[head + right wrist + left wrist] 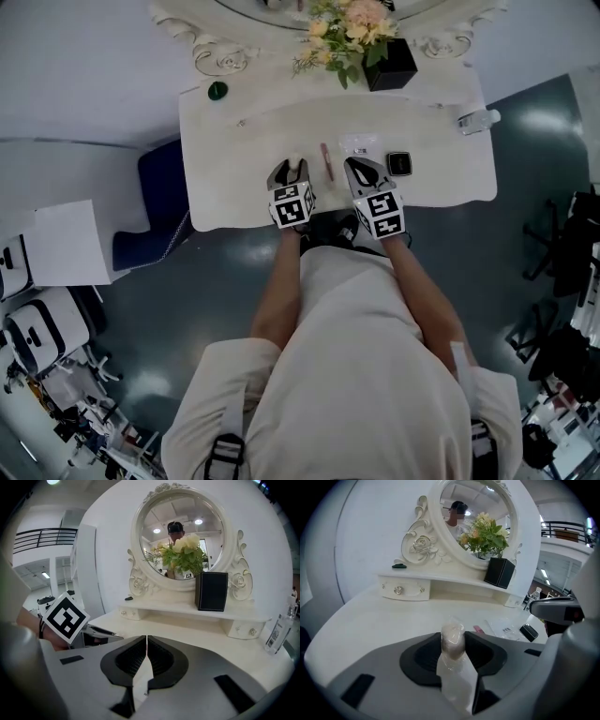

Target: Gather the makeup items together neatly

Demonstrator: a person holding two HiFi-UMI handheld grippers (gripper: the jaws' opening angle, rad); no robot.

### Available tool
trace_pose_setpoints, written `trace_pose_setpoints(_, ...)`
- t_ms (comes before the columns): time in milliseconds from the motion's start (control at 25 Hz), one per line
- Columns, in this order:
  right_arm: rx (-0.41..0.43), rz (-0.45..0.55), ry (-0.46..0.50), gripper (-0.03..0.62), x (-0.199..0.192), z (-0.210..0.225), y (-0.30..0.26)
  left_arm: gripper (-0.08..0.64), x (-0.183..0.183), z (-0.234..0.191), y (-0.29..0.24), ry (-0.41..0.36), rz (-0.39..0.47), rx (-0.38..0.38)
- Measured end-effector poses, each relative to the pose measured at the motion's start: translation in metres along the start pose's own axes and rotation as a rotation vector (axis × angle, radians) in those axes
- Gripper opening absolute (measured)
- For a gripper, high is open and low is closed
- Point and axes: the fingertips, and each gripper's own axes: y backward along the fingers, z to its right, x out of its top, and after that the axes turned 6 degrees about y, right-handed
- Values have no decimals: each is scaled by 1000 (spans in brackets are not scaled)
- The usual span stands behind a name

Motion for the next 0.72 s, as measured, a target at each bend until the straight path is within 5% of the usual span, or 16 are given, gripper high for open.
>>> trace_pose_setpoints(440, 12, 19, -17, 44, -18, 17, 18, 183, -19, 12, -6, 86, -37, 68)
trace_pose_setpoints(720, -11, 31, -33, 46, -21, 23, 25, 236, -12, 15, -3, 71, -30, 65)
